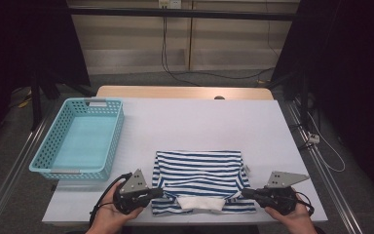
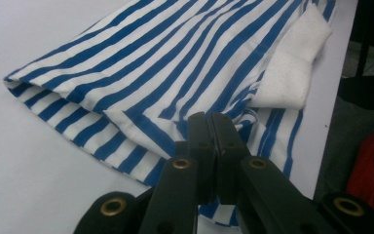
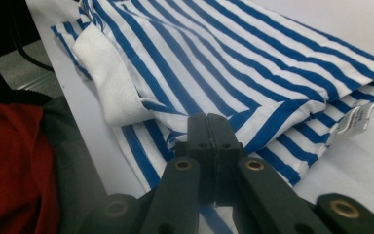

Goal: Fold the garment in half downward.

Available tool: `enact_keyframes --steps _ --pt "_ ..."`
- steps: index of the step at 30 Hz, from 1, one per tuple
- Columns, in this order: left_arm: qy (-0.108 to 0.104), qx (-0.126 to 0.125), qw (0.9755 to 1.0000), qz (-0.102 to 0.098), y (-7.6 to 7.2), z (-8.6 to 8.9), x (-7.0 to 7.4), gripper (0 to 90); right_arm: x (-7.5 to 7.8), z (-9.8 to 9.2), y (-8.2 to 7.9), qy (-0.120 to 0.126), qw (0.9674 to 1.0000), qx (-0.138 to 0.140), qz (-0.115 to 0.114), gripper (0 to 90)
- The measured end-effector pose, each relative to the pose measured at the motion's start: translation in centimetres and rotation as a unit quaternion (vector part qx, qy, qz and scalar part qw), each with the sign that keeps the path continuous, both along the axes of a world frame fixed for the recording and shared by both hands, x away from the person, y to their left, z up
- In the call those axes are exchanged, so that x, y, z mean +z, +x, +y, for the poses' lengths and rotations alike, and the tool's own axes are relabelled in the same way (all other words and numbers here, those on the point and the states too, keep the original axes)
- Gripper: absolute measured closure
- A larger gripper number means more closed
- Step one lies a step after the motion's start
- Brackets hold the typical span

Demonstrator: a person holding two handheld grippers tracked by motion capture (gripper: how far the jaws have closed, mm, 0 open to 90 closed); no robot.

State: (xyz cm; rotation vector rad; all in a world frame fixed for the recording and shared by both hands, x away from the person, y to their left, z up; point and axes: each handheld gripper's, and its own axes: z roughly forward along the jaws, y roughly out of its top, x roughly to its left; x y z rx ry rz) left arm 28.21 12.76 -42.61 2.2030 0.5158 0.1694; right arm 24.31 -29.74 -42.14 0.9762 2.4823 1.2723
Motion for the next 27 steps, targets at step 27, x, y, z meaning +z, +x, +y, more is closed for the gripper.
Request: enact_keyframes --steps 27 --pt "0.043 -0.008 0.9983 0.037 -0.2 -0.2 -1.4 84.0 -1.2 1.2 -0.5 -0.066 0.9962 0.038 0.043 83.0"
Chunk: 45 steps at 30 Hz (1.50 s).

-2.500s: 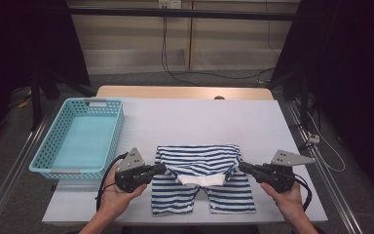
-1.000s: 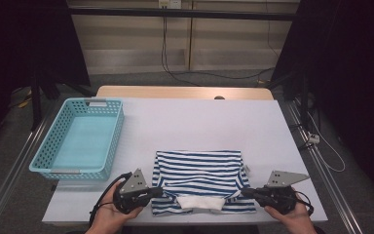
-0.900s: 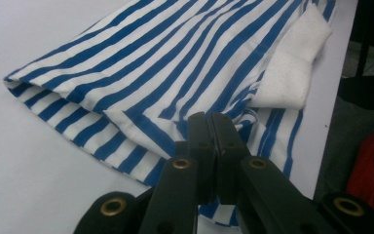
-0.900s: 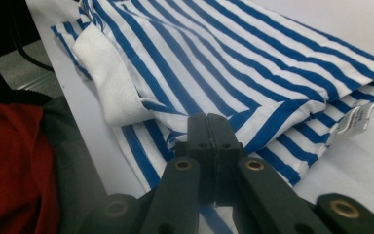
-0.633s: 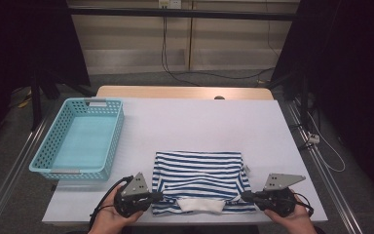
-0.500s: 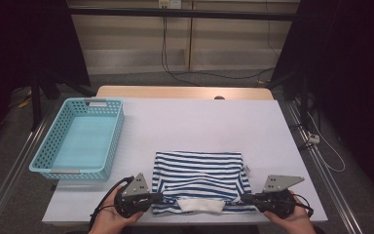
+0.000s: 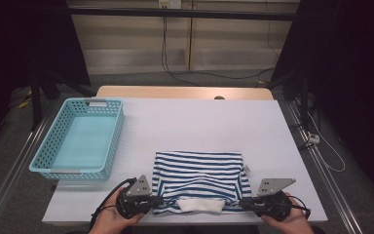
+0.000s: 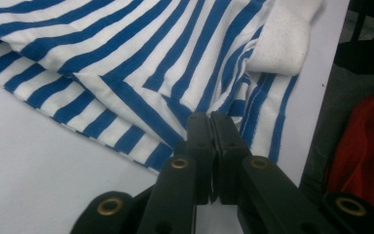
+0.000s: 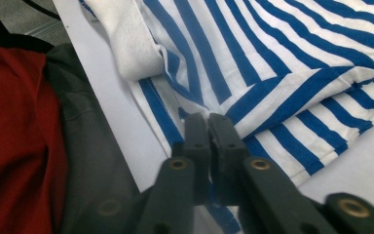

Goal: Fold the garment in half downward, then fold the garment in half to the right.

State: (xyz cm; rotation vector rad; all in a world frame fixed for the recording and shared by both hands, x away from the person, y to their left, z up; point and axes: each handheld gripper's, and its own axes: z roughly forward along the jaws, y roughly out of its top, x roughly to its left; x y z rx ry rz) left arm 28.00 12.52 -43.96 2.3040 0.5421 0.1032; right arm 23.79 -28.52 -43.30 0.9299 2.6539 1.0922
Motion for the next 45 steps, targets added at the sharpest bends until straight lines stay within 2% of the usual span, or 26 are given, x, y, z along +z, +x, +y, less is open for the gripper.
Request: enact_keyframes --steps 1,2,3,7,9,10,13,14,17,19,22,23,25,26,28,31,32,34,36,39,40,41,45 --pt "-0.019 0.000 0.9998 0.002 0.1 0.0 0.0 81.2 0.0 -0.1 0.1 0.001 1.0000 -0.003 0.000 81.4" --pt "-0.023 0.004 0.9997 0.001 0.1 0.2 0.2 78.2 0.0 -0.2 0.1 0.006 1.0000 -0.004 -0.001 79.0" --pt "-0.038 0.005 0.9993 0.005 0.2 0.3 0.3 75.4 0.0 -0.2 0.1 0.011 0.9999 -0.007 0.002 77.2" --pt "-0.065 0.019 0.9977 0.004 0.8 0.9 0.8 66.6 0.1 -0.4 0.0 0.031 0.9992 -0.026 -0.007 64.2" --pt "-0.082 0.040 0.9958 0.001 1.2 1.2 0.9 60.6 0.2 -0.7 0.0 0.043 0.9984 -0.034 -0.014 58.9" --pt "-0.079 0.046 0.9958 -0.009 1.4 1.4 1.0 55.0 0.3 -0.8 0.0 0.054 0.9975 -0.041 -0.018 55.1" --pt "-0.087 0.074 0.9934 -0.011 1.9 1.8 1.2 41.9 0.5 -0.9 0.2 0.079 0.9946 -0.060 -0.031 47.4" --pt "-0.087 0.074 0.9934 -0.011 1.9 1.8 1.2 38.1 0.5 -0.8 0.2 0.081 0.9940 -0.068 -0.030 44.0" --pt "-0.098 0.093 0.9907 -0.019 2.5 2.0 1.3 28.5 0.5 -0.6 0.6 0.083 0.9924 -0.082 -0.039 39.1" --pt "-0.106 0.099 0.9892 -0.020 2.7 2.0 1.4 21.4 0.7 -0.5 0.8 0.096 0.9903 -0.091 -0.044 36.8" --pt "-0.107 0.108 0.9878 -0.036 3.1 2.1 1.6 14.3 0.9 -0.3 1.0 0.102 0.9881 -0.100 -0.058 31.9" --pt "-0.107 0.108 0.9878 -0.036 3.1 2.1 1.6 12.5 0.9 -0.3 1.0 0.102 0.9881 -0.100 -0.058 31.9" --pt "-0.114 0.123 0.9848 -0.046 3.9 2.0 1.7 9.7 1.0 0.5 1.1 0.107 0.9866 -0.105 -0.064 27.7" --pt "-0.113 0.126 0.9843 -0.049 4.1 2.0 1.8 8.2 1.1 0.7 1.1 0.112 0.9864 -0.102 -0.063 27.5" --pt "-0.125 0.137 0.9815 -0.046 4.5 1.8 1.8 7.1 1.3 1.3 1.1 0.110 0.9857 -0.104 -0.074 25.1" --pt "-0.129 0.124 0.9824 -0.054 4.8 1.9 1.8 5.2 1.5 1.7 1.2 0.113 0.9846 -0.106 -0.081 23.7" --pt "-0.134 0.128 0.9813 -0.051 4.9 1.9 1.8 5.2 1.4 1.9 1.3 0.114 0.9843 -0.106 -0.083 23.2" --pt "-0.136 0.126 0.9813 -0.052 5.2 1.9 1.8 5.2 1.4 2.3 1.3 0.113 0.9850 -0.103 -0.081 22.7" --pt "-0.141 0.130 0.9800 -0.054 5.4 1.7 1.9 4.8 1.4 2.9 1.3 0.113 0.9852 -0.100 -0.082 21.4" --pt "-0.138 0.138 0.9789 -0.061 5.9 1.5 1.9 4.8 1.5 3.9 1.4 0.114 0.9855 -0.094 -0.084 20.2" --pt "-0.134 0.138 0.9794 -0.061 6.0 1.4 1.9 4.8 1.5 4.2 1.5 0.116 0.9859 -0.089 -0.082 20.1" --pt "-0.137 0.143 0.9784 -0.060 6.1 1.3 1.9 4.8 1.4 4.5 1.6 0.116 0.9861 -0.088 -0.081 19.3" --pt "-0.132 0.140 0.9794 -0.061 6.9 1.2 2.0 4.8 1.4 5.8 1.9 0.113 0.9878 -0.078 -0.073 18.4"
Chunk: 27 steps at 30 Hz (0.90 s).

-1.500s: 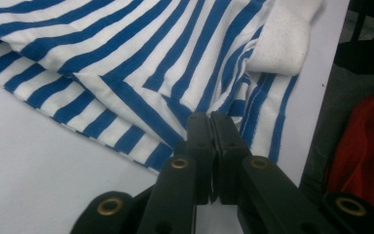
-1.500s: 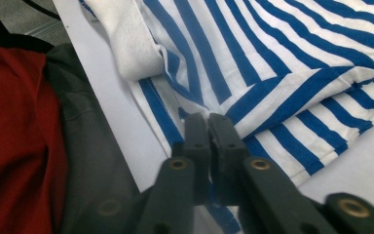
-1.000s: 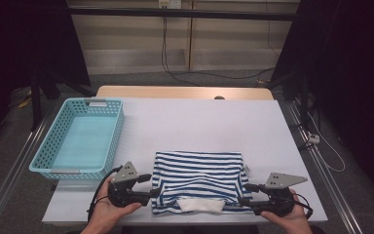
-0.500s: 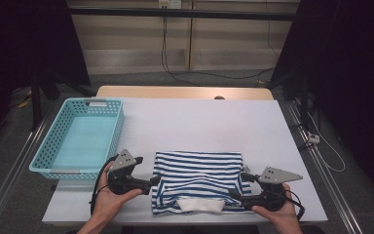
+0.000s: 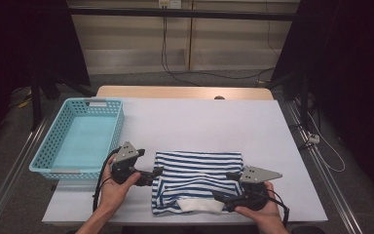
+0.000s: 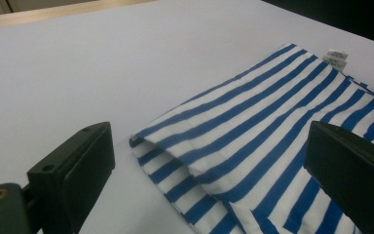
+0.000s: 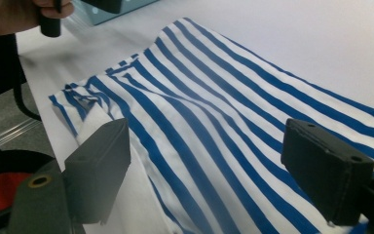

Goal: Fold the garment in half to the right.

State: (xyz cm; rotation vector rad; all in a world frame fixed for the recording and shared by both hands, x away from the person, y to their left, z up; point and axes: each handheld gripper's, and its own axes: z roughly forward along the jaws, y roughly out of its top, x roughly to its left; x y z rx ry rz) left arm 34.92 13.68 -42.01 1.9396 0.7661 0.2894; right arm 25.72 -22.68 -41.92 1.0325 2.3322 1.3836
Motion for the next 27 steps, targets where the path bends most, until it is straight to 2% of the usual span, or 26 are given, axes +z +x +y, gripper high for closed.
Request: enact_keyframes --steps 1,4,7,8,11,13,15,17,20,21,24,27 --pt "0.006 0.000 1.0000 0.000 0.2 0.0 0.1 4.8 0.0 0.3 0.1 0.000 1.0000 0.001 0.002 17.7" --pt "-0.006 0.008 1.0000 0.000 0.9 -0.1 0.0 4.8 0.1 1.4 0.5 -0.003 0.9999 0.013 0.006 17.2" --pt "-0.003 0.014 0.9999 0.000 1.5 -0.1 0.0 5.3 0.0 2.7 1.2 -0.005 0.9994 0.027 0.022 16.4" --pt "0.002 0.014 0.9999 0.000 1.7 -0.1 0.1 5.3 -0.1 3.0 1.4 -0.008 0.9993 0.030 0.021 16.8" --pt "-0.002 0.016 0.9999 0.002 2.0 -0.3 0.0 5.3 0.0 4.3 2.0 -0.014 0.9987 0.043 0.021 17.8" --pt "-0.001 0.014 0.9999 -0.002 2.2 -0.5 0.1 5.4 0.2 5.0 2.1 -0.011 0.9983 0.053 0.020 18.0" --pt "-0.007 0.021 0.9998 -0.001 2.6 -0.8 0.1 5.5 0.4 6.0 2.2 -0.010 0.9977 0.066 0.017 18.1" --pt "-0.004 0.026 0.9996 -0.003 3.0 -1.1 0.3 5.4 0.5 6.8 2.2 -0.005 0.9972 0.073 0.014 18.3" --pt "0.012 0.023 0.9996 -0.011 3.7 -1.5 0.3 5.4 0.6 7.7 2.1 -0.009 0.9960 0.089 0.011 25.6" --pt "0.007 0.026 0.9996 -0.006 3.8 -1.8 0.2 5.7 0.6 8.1 2.0 -0.007 0.9955 0.094 0.014 25.8" --pt "0.021 0.014 0.9997 0.001 4.5 -2.4 -0.1 6.0 0.3 9.2 2.0 -0.010 0.9929 0.116 0.023 31.7" --pt "0.020 0.017 0.9995 0.019 4.4 -2.5 -0.5 6.3 -0.2 10.4 1.9 -0.018 0.9910 0.131 0.024 36.2"
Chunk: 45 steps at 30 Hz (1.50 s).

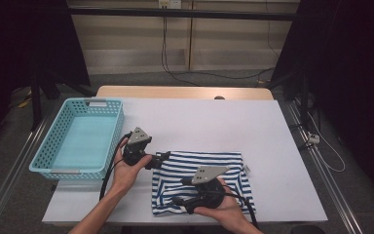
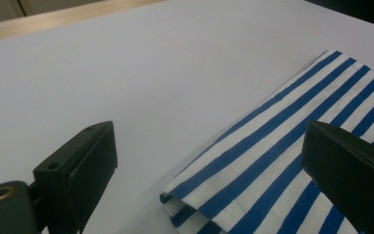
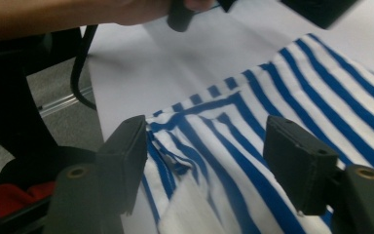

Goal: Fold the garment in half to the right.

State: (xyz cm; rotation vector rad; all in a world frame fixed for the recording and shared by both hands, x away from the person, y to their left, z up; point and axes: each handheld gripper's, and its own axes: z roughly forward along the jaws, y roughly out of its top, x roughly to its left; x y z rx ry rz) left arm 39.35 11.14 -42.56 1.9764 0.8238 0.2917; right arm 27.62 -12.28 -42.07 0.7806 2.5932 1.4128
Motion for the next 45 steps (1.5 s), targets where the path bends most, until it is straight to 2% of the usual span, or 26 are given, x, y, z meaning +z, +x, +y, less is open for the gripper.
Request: enact_keyframes --steps 1,3,6,7,9,14,15,17,18,20,21,22,24,26,27,28,30,32,34,35,37,38,40,41,42,45 --pt "0.006 -0.011 0.9999 0.000 -0.2 -0.1 0.1 6.3 -0.1 0.3 0.0 0.002 1.0000 0.004 0.005 36.6" --pt "0.011 -0.013 0.9997 -0.015 -0.4 -0.2 0.1 6.3 -0.4 1.0 -0.3 -0.001 0.9998 0.015 0.009 39.3" --pt "0.003 -0.008 0.9999 -0.005 -0.1 0.1 0.0 6.3 -0.9 2.1 -0.7 -0.015 0.9992 0.036 0.011 44.0" --pt "0.001 -0.004 1.0000 -0.001 0.0 0.2 -0.1 6.3 -0.9 2.3 -0.7 -0.014 0.9991 0.036 0.015 45.6" --pt "0.008 -0.003 1.0000 0.000 0.1 0.4 -0.1 6.3 -1.0 3.0 -0.8 -0.017 0.9988 0.044 0.015 47.8" --pt "0.008 0.001 1.0000 -0.002 0.1 0.5 -0.4 6.3 -0.9 4.6 -0.4 -0.031 0.9973 0.066 0.011 51.3" --pt "0.009 0.003 1.0000 -0.002 0.2 0.6 -0.4 6.3 -0.8 4.9 -0.2 -0.034 0.9969 0.071 0.004 51.4" --pt "0.011 0.005 0.9999 -0.001 0.2 0.7 -0.6 6.3 -0.9 5.5 0.0 -0.037 0.9966 0.073 0.005 51.9" --pt "0.017 0.005 0.9999 -0.001 0.3 0.7 -0.6 6.3 -1.1 5.9 0.2 -0.048 0.9960 0.076 0.009 52.3" --pt "0.020 0.007 0.9998 0.000 0.3 0.7 -0.7 6.3 -1.5 6.3 0.3 -0.056 0.9957 0.074 0.003 52.7" --pt "0.023 0.005 0.9997 -0.001 0.3 0.8 -0.7 6.3 -1.7 6.5 0.3 -0.061 0.9953 0.074 0.015 53.1" --pt "0.020 0.005 0.9998 -0.001 0.3 0.8 -0.8 6.3 -1.9 6.6 0.2 -0.073 0.9949 0.069 0.013 53.0" --pt "0.020 0.005 0.9998 -0.003 0.4 0.8 -0.8 6.3 -2.0 6.6 0.2 -0.070 0.9942 0.080 0.016 52.5" --pt "0.022 0.005 0.9997 -0.002 0.4 0.8 -0.8 6.3 -2.1 6.6 0.0 -0.073 0.9945 0.072 0.022 52.6" --pt "0.021 0.006 0.9998 -0.002 0.4 0.9 -0.8 6.3 -2.2 6.7 0.0 -0.078 0.9941 0.074 0.017 52.4" --pt "0.021 0.008 0.9997 -0.003 0.4 0.9 -0.8 6.3 -2.4 6.7 -0.2 -0.081 0.9931 0.082 0.020 51.2" --pt "0.022 0.008 0.9997 -0.005 0.5 1.1 -0.8 6.3 -2.6 6.6 -0.6 -0.090 0.9926 0.080 0.010 50.2" --pt "0.018 0.013 0.9997 -0.003 0.6 1.1 -0.8 6.3 -2.6 6.8 -0.9 -0.091 0.9931 0.072 0.015 49.2" --pt "0.020 0.015 0.9997 -0.002 0.7 1.3 -0.9 6.3 -2.7 6.9 -1.1 -0.088 0.9935 0.072 0.010 47.2" --pt "0.020 0.015 0.9997 -0.002 0.7 1.3 -0.9 6.3 -2.7 6.8 -1.2 -0.087 0.9929 0.080 0.007 45.9" --pt "0.011 0.009 0.9999 -0.003 0.7 1.4 -1.0 6.3 -2.7 7.0 -1.6 -0.092 0.9929 0.075 0.005 44.0" --pt "0.012 0.004 0.9999 -0.003 0.7 1.5 -1.0 6.1 -2.8 7.1 -1.6 -0.101 0.9917 0.078 -0.015 43.6" --pt "0.007 0.012 0.9999 -0.008 0.7 1.5 -0.9 6.1 -2.9 7.4 -2.0 -0.116 0.9897 0.078 -0.031 43.0" --pt "0.007 0.010 0.9999 -0.003 0.6 1.5 -1.0 6.1 -2.9 7.5 -2.2 -0.120 0.9890 0.078 -0.038 42.9" --pt "0.013 0.006 0.9999 -0.003 0.7 1.6 -1.0 6.0 -2.9 7.5 -2.3 -0.123 0.9891 0.072 -0.037 43.2" --pt "0.011 0.008 0.9999 -0.001 0.6 1.6 -1.0 6.0 -3.0 7.3 -1.9 -0.114 0.9905 0.068 -0.037 53.7"
